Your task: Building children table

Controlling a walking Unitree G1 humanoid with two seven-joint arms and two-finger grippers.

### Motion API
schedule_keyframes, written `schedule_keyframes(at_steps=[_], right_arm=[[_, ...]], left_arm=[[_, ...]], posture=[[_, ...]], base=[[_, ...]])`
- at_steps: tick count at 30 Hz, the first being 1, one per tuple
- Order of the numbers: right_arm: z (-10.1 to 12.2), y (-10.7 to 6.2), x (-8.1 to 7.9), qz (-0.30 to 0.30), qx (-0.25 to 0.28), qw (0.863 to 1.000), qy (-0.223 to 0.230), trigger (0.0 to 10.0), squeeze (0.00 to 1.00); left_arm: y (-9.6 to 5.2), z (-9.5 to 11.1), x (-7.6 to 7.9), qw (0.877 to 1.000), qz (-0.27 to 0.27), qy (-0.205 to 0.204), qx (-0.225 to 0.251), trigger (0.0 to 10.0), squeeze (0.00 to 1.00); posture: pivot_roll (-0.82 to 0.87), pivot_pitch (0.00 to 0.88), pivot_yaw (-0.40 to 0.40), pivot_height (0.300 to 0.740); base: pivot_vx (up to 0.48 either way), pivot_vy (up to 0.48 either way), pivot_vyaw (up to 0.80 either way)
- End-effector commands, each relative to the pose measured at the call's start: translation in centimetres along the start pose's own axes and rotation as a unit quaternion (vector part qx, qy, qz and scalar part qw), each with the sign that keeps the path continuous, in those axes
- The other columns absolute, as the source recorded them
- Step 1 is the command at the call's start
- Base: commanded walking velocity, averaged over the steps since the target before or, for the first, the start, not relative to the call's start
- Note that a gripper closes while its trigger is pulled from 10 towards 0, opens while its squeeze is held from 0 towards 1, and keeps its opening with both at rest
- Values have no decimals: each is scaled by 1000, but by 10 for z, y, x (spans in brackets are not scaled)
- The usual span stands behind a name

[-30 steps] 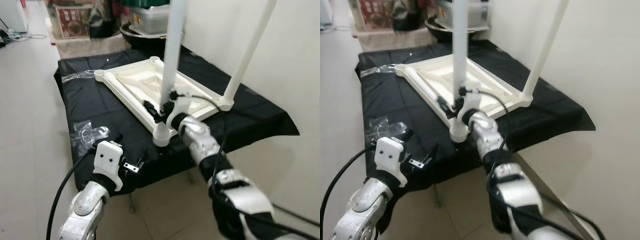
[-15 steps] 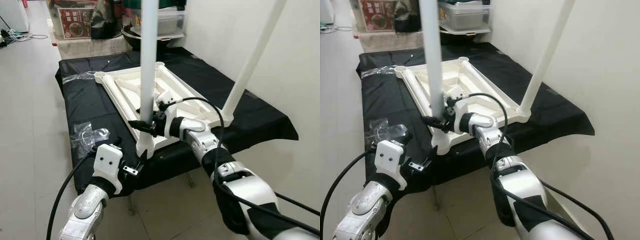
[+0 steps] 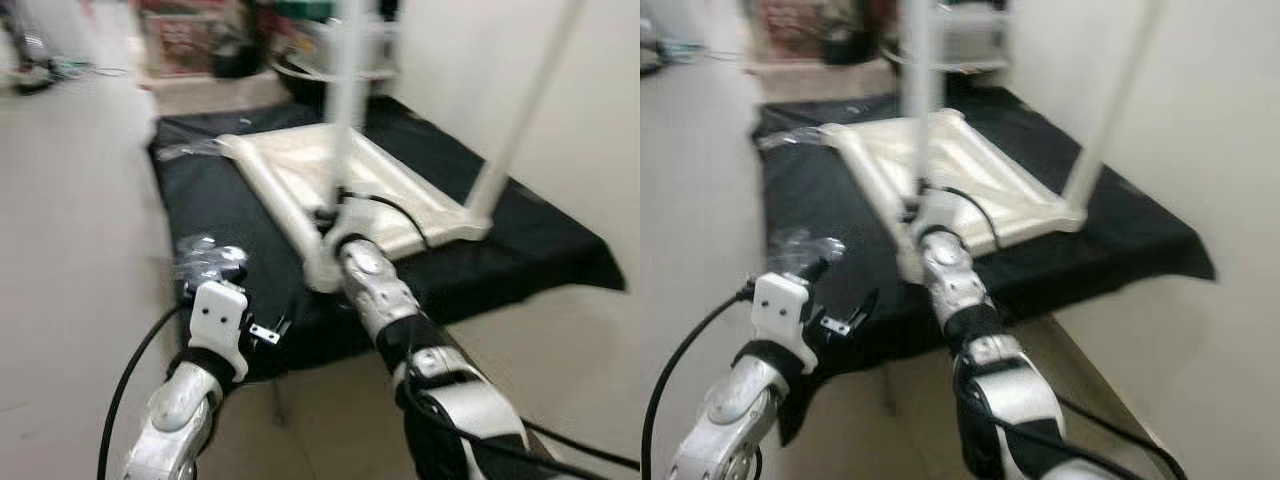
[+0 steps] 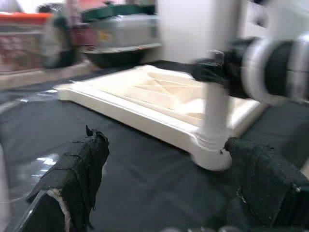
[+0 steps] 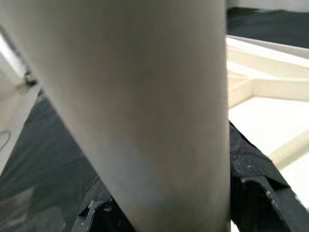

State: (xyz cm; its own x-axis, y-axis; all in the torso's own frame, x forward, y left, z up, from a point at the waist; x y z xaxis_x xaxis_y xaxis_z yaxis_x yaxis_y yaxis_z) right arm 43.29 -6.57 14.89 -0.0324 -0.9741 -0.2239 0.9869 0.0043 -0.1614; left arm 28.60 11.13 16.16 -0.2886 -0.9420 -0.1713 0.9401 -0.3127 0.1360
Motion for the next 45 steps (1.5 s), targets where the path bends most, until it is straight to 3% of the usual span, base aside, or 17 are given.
schedule_keyframes(at_steps=[1, 6, 7, 10, 11, 12, 13, 22, 25, 26, 29, 34, 35, 37, 38, 39, 45], right_arm=[[-30, -3, 7, -10, -53, 998, 39, 10000, 0], [-14, 5, 3, 26, -28, 998, 56, 10000, 0], [3, 7, -4, 65, -1, 996, 63, 10000, 1000], [28, 6, -22, 145, 24, 987, 62, 10000, 1000], [44, 4, -31, 194, 48, 979, 41, 10000, 643], [44, 4, -31, 194, 48, 979, 41, 10000, 643], [54, 2, -37, 225, 58, 972, 26, 10000, 0], [25, -24, -46, 461, -26, 877, -130, 10000, 0], [25, -24, -46, 461, -26, 877, -130, 10000, 0], [3, -27, -41, 473, -60, 861, -174, 314, 0], [-10, -27, -36, 468, -76, 858, -201, 0, 0], [-14, -19, -30, 419, -78, 883, -195, 0, 0], [7, 9, 3, 223, -27, 966, -129, 0, 0], [7, 9, 3, 223, -27, 966, -129, 0, 0], [19, 18, 53, 7, 20, 997, -73, 0, 0], [7, 11, 78, -114, 21, 993, -14, 0, 0], [-29, -11, 59, -122, 9, 992, 19, 0, 0]], left_arm=[[4, 5, 4, 1000, -16, 7, 7, 10000, 0], [6, 1, -1, 1000, -18, 14, 4, 10000, 0], [6, 3, -2, 1000, -18, 16, 6, 10000, 0], [6, 6, -2, 1000, -16, 15, 11, 10000, 0], [6, 5, -2, 1000, -15, 14, 11, 10000, 0], [6, 5, -2, 1000, -15, 14, 11, 10000, 0], [5, 4, -1, 1000, -14, 13, 10, 10000, 0], [3, 0, 0, 1000, -25, 18, 3, 10000, 0], [3, 0, 0, 1000, -25, 18, 3, 10000, 0], [3, 1, 0, 999, -28, 16, 3, 10000, 0], [1, 2, 2, 999, -30, 12, 3, 10000, 0], [-1, 1, 3, 1000, -30, 9, 1, 10000, 0], [-2, 2, 4, 1000, -28, 6, 1, 10000, 0], [-2, 2, 4, 1000, -28, 6, 1, 10000, 0], [-4, 0, 3, 1000, -28, 6, -2, 10000, 0], [-5, -2, 3, 1000, -27, 7, -6, 10000, 0], [-2, 1, 7, 999, -33, 3, -2, 10000, 0]], posture=[[104, 0, -59, 740], [95, 0, -49, 740], [103, 0, -60, 740], [106, 0, -67, 740], [108, 0, -74, 740], [108, 0, -74, 740], [108, 0, -74, 740], [119, 0, -78, 740], [119, 0, -78, 740], [129, 0, -89, 740], [133, 0, -94, 740], [139, 0, -95, 740], [138, 0, -92, 740], [138, 0, -92, 740], [128, 0, -84, 740], [124, 0, -80, 740], [108, 0, -57, 740]], base=[[0, 0, 0], [0, 0, 0], [0, 0, 0], [0, 0, 0], [0, 0, 0], [0, 0, 0], [0, 0, 0], [0, 0, 0], [0, 0, 0], [0, 0, 0], [0, 0, 0], [0, 0, 0], [0, 0, 0], [0, 0, 0], [0, 0, 0], [0, 0, 0], [0, 0, 0]])
Point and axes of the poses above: a point about 5 cm out from each wrist's last joint towards the gripper, its own y axis pointing out of the wrist towards the gripper, its own z axis along the axis of the wrist's last joint, x = y × z, the point moved 5 cm from there along y, pointing out of the wrist towards the gripper, and after that the axes turned 6 degrees about y, right-handed, at the moved point
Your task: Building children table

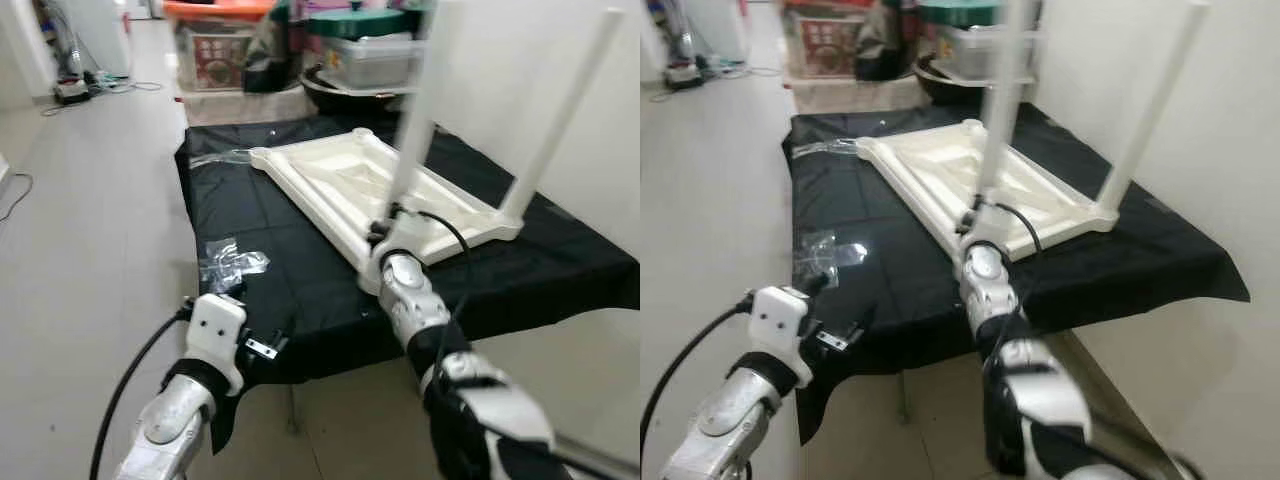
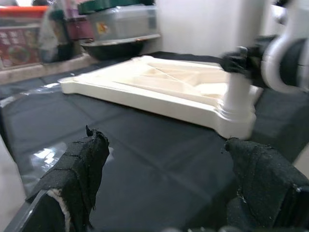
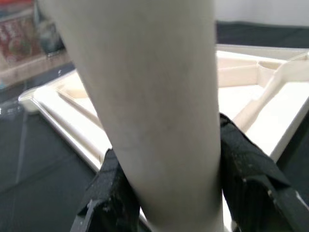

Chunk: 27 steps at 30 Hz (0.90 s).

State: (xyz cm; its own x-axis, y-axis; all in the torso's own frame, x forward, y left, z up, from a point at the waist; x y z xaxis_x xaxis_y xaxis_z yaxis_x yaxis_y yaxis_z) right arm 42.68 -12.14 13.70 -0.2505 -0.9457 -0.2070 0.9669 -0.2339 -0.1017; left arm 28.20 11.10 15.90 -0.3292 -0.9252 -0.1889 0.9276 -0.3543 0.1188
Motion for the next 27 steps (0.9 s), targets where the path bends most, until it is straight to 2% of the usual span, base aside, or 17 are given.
schedule_keyframes(at_steps=[1, 4, 5, 8, 10, 11, 12, 13, 14, 15, 16, 17, 18, 20, 22, 24, 27], right_arm=[[-29, -9, 4, -12, -47, 999, 7, 0, 0], [-29, -10, -4, 14, -48, 999, -2, 0, 0], [-23, -3, -16, 66, -53, 996, -11, 10000, 0], [-12, 2, -28, 107, -52, 993, -1, 10000, 0], [24, 8, -48, 197, -2, 980, 22, 10000, 1000], [24, 8, -48, 197, -2, 980, 22, 10000, 1000], [35, 6, -54, 220, 14, 975, 29, 10000, 1000], [42, 2, -68, 279, 9, 960, 28, 10000, 1000], [42, 2, -68, 279, 9, 960, 28, 10000, 1000], [52, -5, -78, 338, 21, 941, 16, 10000, 0], [52, -5, -78, 338, 21, 941, 16, 10000, 0], [53, -13, -87, 400, 20, 916, -14, 10000, 0], [53, -13, -87, 400, 20, 916, -14, 10000, 0], [34, -26, -92, 488, -16, 868, -87, 10000, 0], [10, -36, -91, 533, -60, 835, -124, 10000, 0], [0, -40, -90, 548, -79, 821, -140, 9608, 0], [-6, -43, -89, 558, -89, 812, -148, 9608, 0]], left_arm=[[2, 3, 5, 1000, -10, -3, 2, 10000, 0], [3, 4, 5, 1000, -12, -4, 4, 10000, 0], [2, 2, 4, 1000, -11, -4, 2, 10000, 0], [2, 2, 2, 1000, -8, -4, 1, 10000, 0], [0, -1, 1, 1000, -3, -5, -3, 10000, 0], [0, -1, 1, 1000, -3, -5, -3, 10000, 0], [-1, -2, 2, 1000, -3, -5, -5, 10000, 0], [-1, -3, 3, 1000, -3, -7, -5, 10000, 0], [-1, -3, 3, 1000, -3, -7, -5, 10000, 0], [-1, -3, 4, 1000, -4, -8, -6, 10000, 0], [-1, -3, 4, 1000, -4, -8, -6, 10000, 0], [-1, -3, 5, 1000, -5, -10, -6, 10000, 0], [-1, -3, 5, 1000, -5, -10, -6, 10000, 0], [-2, -4, 8, 1000, -14, -13, -9, 10000, 0], [0, -5, 11, 1000, -20, -15, -10, 10000, 0], [1, -3, 12, 1000, -24, -17, -7, 10000, 0], [1, -2, 13, 999, -27, -19, -5, 10000, 0]], posture=[[108, 0, -57, 740], [101, 0, -58, 740], [106, 0, -67, 740], [107, 0, -73, 740], [105, 0, -80, 740], [105, 0, -80, 740], [105, 0, -80, 740], [103, 0, -83, 740], [103, 0, -83, 740], [100, 0, -82, 740], [100, 0, -82, 740], [95, 0, -84, 740], [95, 0, -84, 740], [100, 0, -90, 740], [102, 0, -91, 740], [102, 0, -91, 740], [102, 0, -91, 740]], base=[[0, 0, 0], [0, 0, 0], [0, 0, 0], [0, 0, 0], [0, 0, 0], [0, 0, 0], [0, 0, 0], [0, 0, 0], [0, 0, 0], [0, 0, 0], [0, 0, 0], [0, 0, 0], [0, 0, 0], [0, 0, 0], [0, 0, 0], [0, 0, 0], [0, 0, 0]])
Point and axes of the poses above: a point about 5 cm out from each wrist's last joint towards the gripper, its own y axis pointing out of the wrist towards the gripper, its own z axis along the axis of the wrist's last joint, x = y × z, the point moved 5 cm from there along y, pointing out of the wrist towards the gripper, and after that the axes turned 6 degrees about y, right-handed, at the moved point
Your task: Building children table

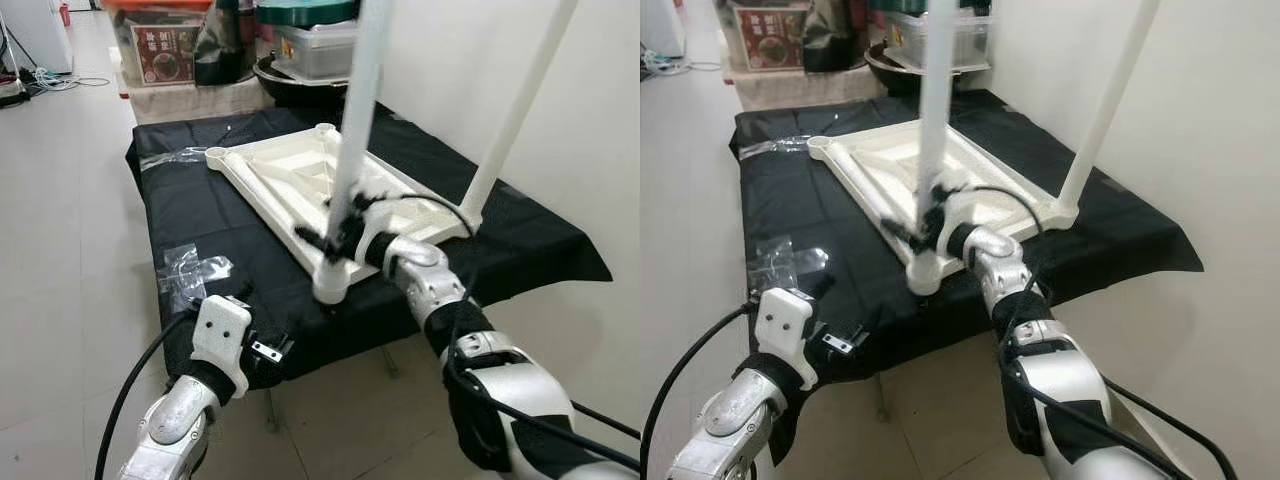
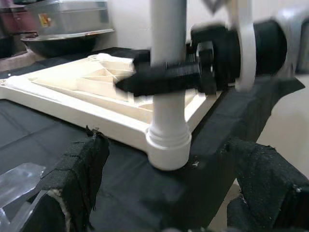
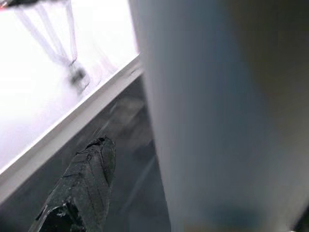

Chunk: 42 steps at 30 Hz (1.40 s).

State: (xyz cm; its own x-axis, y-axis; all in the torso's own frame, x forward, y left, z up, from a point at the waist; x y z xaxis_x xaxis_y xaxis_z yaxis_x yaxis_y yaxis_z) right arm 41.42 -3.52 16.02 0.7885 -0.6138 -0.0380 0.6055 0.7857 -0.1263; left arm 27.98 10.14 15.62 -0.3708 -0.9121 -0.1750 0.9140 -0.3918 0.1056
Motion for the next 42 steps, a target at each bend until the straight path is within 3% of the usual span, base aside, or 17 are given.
schedule_keyframes(at_steps=[1, 2, 6, 9, 10, 12, 13, 15, 16, 19, 20, 22, 23, 30, 31, 39, 42], right_arm=[[-6, 4, -11, 29, -16, 999, -10, 9608, 0], [-15, 5, -14, 36, -28, 999, -11, 39, 0], [-18, 6, -12, 14, -30, 999, -8, 0, 0], [-17, 2, 22, -154, -14, 987, 30, 0, 0], [-24, -21, 59, -335, -3, 938, 83, 0, 0], [-24, -21, 59, -335, -3, 938, 83, 0, 0], [-36, -46, 79, -471, -1, 874, 120, 0, 0], [-36, -46, 79, -471, -1, 874, 120, 0, 0], [-46, -62, 84, -545, -2, 828, 135, 0, 0], [-46, -57, 74, -542, 9, 830, 131, 0, 0], [-45, -42, 61, -503, 7, 854, 132, 10000, 0], [-45, -31, 52, -471, 4, 872, 133, 10000, 0], [-32, -22, 46, -421, 45, 894, 145, 10000, 1000], [11, -2, 32, -268, 115, 948, 132, 10000, 1000], [29, 3, 24, -192, 122, 969, 94, 10000, 0], [48, 6, 5, -51, 95, 994, -16, 10000, 0], [26, 9, -16, 34, 50, 997, -40, 6784, 0]], left_arm=[[0, -1, 3, 1000, -6, -9, -2, 10000, 0], [0, 0, 5, 1000, -13, -9, -3, 10000, 0], [-1, -2, 7, 1000, -17, -8, -6, 10000, 0], [-2, -3, 6, 1000, -15, -7, -8, 10000, 0], [-5, -4, 6, 1000, -11, -7, -11, 10000, 0], [-5, -4, 6, 1000, -11, -7, -11, 10000, 0], [-7, -6, 7, 1000, -7, -10, -15, 10000, 0], [-7, -6, 7, 1000, -7, -10, -15, 10000, 0], [-8, -8, 8, 1000, -5, -12, -18, 10000, 0], [-9, -8, 8, 1000, -5, -13, -20, 10000, 0], [-8, -9, 8, 1000, -6, -14, -21, 10000, 0], [-7, -10, 7, 1000, -7, -12, -23, 10000, 0], [-6, -9, 7, 1000, -8, -12, -22, 10000, 0], [-6, -9, 5, 1000, -5, -13, -21, 10000, 0], [-8, -12, 6, 1000, -4, -12, -25, 10000, 0], [-11, -19, 15, 999, -27, -19, -44, 10000, 0], [-11, -22, 15, 998, -35, -18, -54, 10000, 0]], posture=[[102, 0, -91, 740], [110, 0, -94, 740], [115, 0, -99, 740], [118, 0, -103, 740], [120, 0, -109, 740], [120, 0, -109, 740], [114, 0, -104, 740], [114, 0, -104, 740], [116, 0, -98, 740], [94, 0, -74, 740], [91, 0, -71, 740], [91, 0, -71, 740], [88, 0, -72, 740], [95, 0, -85, 740], [104, 0, -97, 740], [113, 0, -100, 740], [124, 0, -106, 740]], base=[[0, 0, 0], [0, 0, 0], [0, 0, 0], [0, 0, 0], [0, 0, 0], [0, 0, 0], [0, 0, 0], [0, 0, 0], [0, 0, 0], [0, 0, 0], [0, 0, 0], [0, 0, 0], [0, 0, 0], [0, 0, 0], [0, 0, 0], [0, 0, 0], [0, 0, 0]])
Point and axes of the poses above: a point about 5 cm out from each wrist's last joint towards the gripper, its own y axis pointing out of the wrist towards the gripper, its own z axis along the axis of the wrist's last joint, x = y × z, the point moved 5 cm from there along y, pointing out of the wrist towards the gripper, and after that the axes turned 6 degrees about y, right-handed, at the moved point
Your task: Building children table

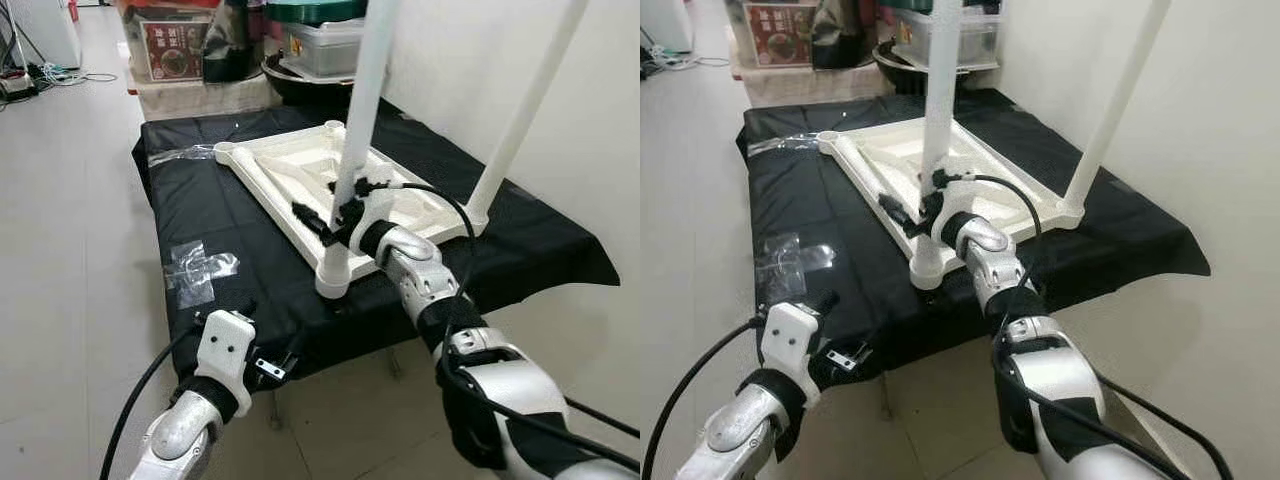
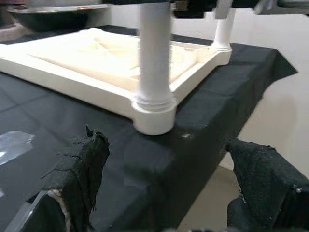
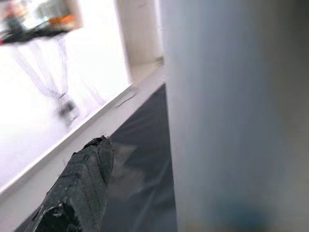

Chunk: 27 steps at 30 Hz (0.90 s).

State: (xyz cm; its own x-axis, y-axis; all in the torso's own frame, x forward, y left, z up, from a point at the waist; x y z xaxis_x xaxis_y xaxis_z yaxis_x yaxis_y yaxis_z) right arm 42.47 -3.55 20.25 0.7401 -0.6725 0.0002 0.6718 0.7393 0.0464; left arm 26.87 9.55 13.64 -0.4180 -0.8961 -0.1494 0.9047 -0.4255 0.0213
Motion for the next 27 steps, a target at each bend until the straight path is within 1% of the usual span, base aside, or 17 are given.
schedule_keyframes(at_steps=[1, 4, 5, 6, 10, 11, 12, 13, 14, 15, 17, 18, 21, 22, 23, 26, 27], right_arm=[[-17, 3, -24, 75, -35, 996, -18, 6784, 0], [-17, 3, -24, 75, -35, 996, -18, 6784, 0], [-27, 2, -29, 87, -52, 995, -19, 0, 0], [-33, 2, 4, -77, -59, 995, -3, 0, 0], [-33, 2, 4, -77, -59, 995, -3, 0, 0], [-37, -5, 29, -202, -66, 977, 5, 0, 0], [-42, -32, 64, -372, -56, 926, 23, 0, 0], [-42, -32, 64, -372, -56, 926, 23, 0, 0], [-47, -54, 80, -469, -50, 881, 40, 0, 0], [-53, -61, 80, -500, -45, 863, 53, 0, 0], [-53, -61, 80, -500, -45, 863, 53, 0, 0], [-58, -62, 75, -508, -47, 858, 59, 0, 0], [-61, -58, 68, -502, -50, 861, 64, 0, 0], [-61, -55, 62, -504, -50, 859, 71, 392, 0], [-61, -50, 56, -494, -52, 865, 75, 6275, 0], [-61, -46, 53, -488, -52, 868, 77, 6275, 0], [-56, -36, 45, -453, -37, 887, 87, 10000, 0]], left_arm=[[-1, -5, 2, 1000, -11, -3, -15, 10000, 0], [-1, -5, 2, 1000, -11, -3, -15, 10000, 0], [-2, -8, 1, 1000, -8, -10, -23, 10000, 0], [-7, -26, -7, 998, 22, -11, -60, 10000, 0], [-7, -26, -7, 998, 22, -11, -60, 10000, 0], [-11, -39, -11, 995, 43, -11, -87, 10000, 0], [-16, -53, -21, 991, 78, -18, -111, 10000, 0], [-16, -53, -21, 991, 78, -18, -111, 10000, 0], [-19, -62, -26, 987, 100, -19, -127, 10000, 0], [-19, -65, -30, 985, 114, -23, -127, 10000, 0], [-19, -65, -30, 985, 114, -23, -127, 10000, 0], [-19, -66, -36, 983, 133, -24, -125, 10000, 0], [-19, -67, -41, 981, 150, -22, -122, 10000, 0], [-18, -69, -44, 979, 163, -26, -119, 10000, 0], [-17, -69, -43, 979, 167, -28, -116, 10000, 0], [-16, -69, -41, 979, 166, -29, -114, 10000, 0], [-13, -69, -39, 979, 167, -35, -109, 10000, 0]], posture=[[124, 0, -106, 740], [124, 0, -106, 740], [126, 0, -109, 740], [123, 0, -108, 740], [123, 0, -108, 740], [122, 0, -107, 740], [113, 0, -98, 740], [113, 0, -98, 740], [113, 0, -98, 740], [107, 0, -91, 740], [107, 0, -91, 740], [101, 0, -89, 740], [93, 0, -90, 740], [90, 0, -93, 740], [85, 0, -92, 740], [84, 0, -92, 740], [81, 0, -90, 740]], base=[[0, 0, 0], [0, 0, 0], [0, 0, 0], [0, 0, 0], [0, 0, 0], [0, 0, 0], [0, 0, 0], [0, 0, 0], [0, 0, 0], [0, 0, 0], [0, 0, 0], [0, 0, 0], [0, 0, 0], [0, 0, 0], [0, 0, 0], [0, 0, 0], [0, 0, 0]])
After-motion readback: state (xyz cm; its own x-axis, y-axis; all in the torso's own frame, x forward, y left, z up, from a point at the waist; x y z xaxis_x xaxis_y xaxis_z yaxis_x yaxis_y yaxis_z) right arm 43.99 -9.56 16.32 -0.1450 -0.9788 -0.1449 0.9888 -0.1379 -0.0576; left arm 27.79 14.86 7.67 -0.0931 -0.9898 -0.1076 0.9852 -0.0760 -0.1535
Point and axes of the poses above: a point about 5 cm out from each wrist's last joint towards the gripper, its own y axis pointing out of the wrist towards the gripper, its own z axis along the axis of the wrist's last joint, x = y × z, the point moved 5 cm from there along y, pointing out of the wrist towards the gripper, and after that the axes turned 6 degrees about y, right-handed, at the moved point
